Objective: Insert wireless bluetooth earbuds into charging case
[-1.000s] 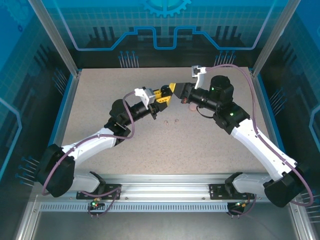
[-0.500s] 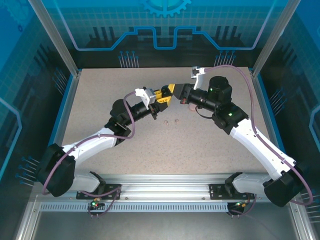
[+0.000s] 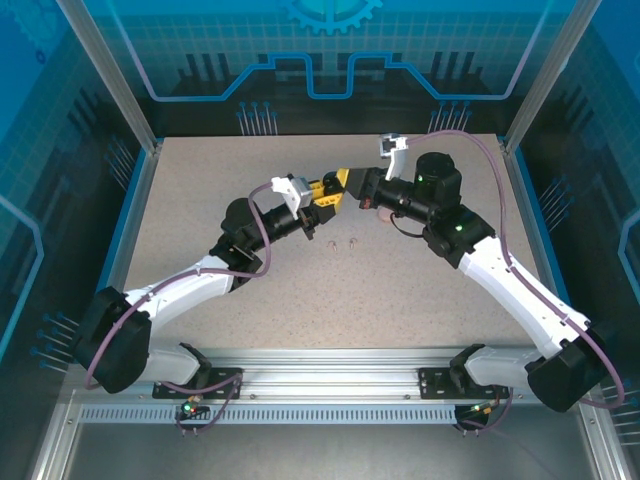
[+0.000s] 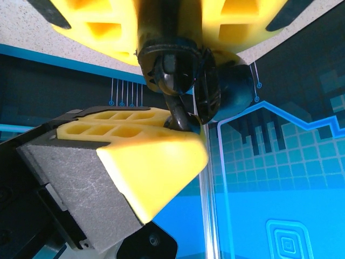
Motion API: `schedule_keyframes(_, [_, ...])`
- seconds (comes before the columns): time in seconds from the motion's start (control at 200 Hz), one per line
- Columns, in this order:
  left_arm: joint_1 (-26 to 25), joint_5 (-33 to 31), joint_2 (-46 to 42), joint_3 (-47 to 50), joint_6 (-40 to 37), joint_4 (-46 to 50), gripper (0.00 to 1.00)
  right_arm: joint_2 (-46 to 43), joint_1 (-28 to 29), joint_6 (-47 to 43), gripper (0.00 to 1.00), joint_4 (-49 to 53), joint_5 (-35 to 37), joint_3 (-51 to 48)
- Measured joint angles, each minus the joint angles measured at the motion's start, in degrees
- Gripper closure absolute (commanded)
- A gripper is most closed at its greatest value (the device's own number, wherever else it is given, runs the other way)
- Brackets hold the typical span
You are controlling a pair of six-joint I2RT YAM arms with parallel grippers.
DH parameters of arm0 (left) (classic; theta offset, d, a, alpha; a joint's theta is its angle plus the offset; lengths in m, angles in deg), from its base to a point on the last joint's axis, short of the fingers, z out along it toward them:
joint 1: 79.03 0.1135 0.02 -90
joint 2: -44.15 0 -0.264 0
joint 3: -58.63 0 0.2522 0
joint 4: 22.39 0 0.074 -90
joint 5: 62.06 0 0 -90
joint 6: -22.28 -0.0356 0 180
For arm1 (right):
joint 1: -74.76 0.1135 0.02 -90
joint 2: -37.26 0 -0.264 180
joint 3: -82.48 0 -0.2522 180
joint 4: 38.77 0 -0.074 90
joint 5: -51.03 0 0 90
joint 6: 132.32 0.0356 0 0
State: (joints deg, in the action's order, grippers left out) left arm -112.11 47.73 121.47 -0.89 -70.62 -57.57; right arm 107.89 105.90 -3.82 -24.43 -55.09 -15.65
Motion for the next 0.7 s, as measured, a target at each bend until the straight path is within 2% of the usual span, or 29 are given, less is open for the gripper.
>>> schedule_keyframes(0.145, [0.0,0.0,0.0,0.0,0.0,1.0,1.00,0.0,0.0,-0.6,0.88,0.0,0.1,-0.5])
schedule_keyframes(0.7, [-0.3,0.0,0.0,0.0,0.0,2.6,1.00,-1.7,-0.2,0.6,0.93,-1.7,1.3,-3.8])
